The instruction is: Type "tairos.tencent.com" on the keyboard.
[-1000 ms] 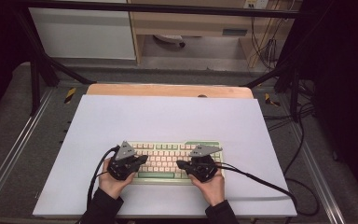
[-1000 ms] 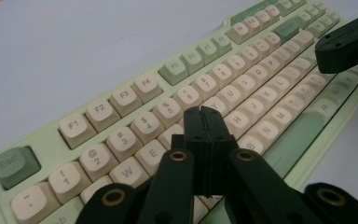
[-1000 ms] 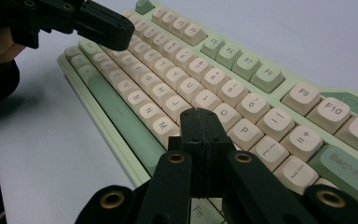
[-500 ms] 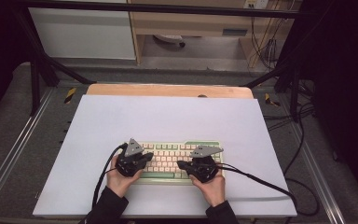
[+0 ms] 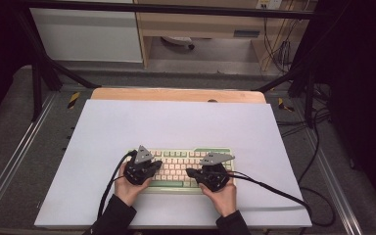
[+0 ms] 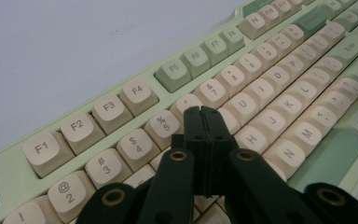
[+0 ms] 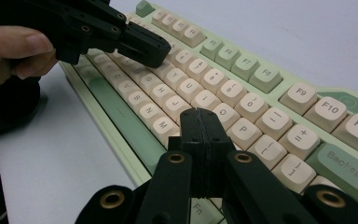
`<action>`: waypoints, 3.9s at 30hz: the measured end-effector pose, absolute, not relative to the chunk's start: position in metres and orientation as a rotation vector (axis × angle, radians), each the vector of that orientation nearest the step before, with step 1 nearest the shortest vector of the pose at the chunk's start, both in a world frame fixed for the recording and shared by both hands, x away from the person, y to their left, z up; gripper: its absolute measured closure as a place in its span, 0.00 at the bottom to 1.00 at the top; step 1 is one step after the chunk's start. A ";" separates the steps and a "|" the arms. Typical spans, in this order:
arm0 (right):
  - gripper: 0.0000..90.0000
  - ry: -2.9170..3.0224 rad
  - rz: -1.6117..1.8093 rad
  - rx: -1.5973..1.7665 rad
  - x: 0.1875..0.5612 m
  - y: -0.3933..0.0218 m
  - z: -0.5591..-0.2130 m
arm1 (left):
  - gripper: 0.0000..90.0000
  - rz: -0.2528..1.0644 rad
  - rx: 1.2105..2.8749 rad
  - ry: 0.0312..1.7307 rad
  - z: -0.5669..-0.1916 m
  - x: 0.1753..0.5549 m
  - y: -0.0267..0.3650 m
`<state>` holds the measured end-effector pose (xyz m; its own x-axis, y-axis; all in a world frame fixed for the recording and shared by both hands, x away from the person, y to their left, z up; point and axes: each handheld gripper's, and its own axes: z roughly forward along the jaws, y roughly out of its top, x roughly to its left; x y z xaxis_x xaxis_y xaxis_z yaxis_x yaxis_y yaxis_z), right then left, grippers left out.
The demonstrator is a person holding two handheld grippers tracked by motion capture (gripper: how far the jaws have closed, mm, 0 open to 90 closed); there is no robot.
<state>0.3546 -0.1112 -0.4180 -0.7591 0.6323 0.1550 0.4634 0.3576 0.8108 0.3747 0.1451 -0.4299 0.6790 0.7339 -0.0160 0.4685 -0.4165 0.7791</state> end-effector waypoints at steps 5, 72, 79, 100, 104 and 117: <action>1.00 2.430 1.360 0.994 0.355 -0.111 -0.418 | 1.00 0.410 2.107 0.919 -0.432 0.376 0.144; 1.00 2.481 1.262 1.012 0.361 -0.101 -0.433 | 1.00 0.419 2.038 0.940 -0.424 0.346 0.212; 1.00 2.488 1.245 1.010 0.360 -0.101 -0.436 | 1.00 0.417 2.037 0.936 -0.424 0.346 0.211; 1.00 2.436 1.309 1.004 0.358 -0.113 -0.421 | 1.00 0.380 2.065 0.897 -0.429 0.344 0.184; 1.00 2.429 1.315 1.006 0.357 -0.115 -0.419 | 1.00 0.372 2.073 0.894 -0.431 0.344 0.180; 1.00 2.428 1.318 1.008 0.358 -0.115 -0.419 | 1.00 0.365 2.079 0.880 -0.435 0.343 0.174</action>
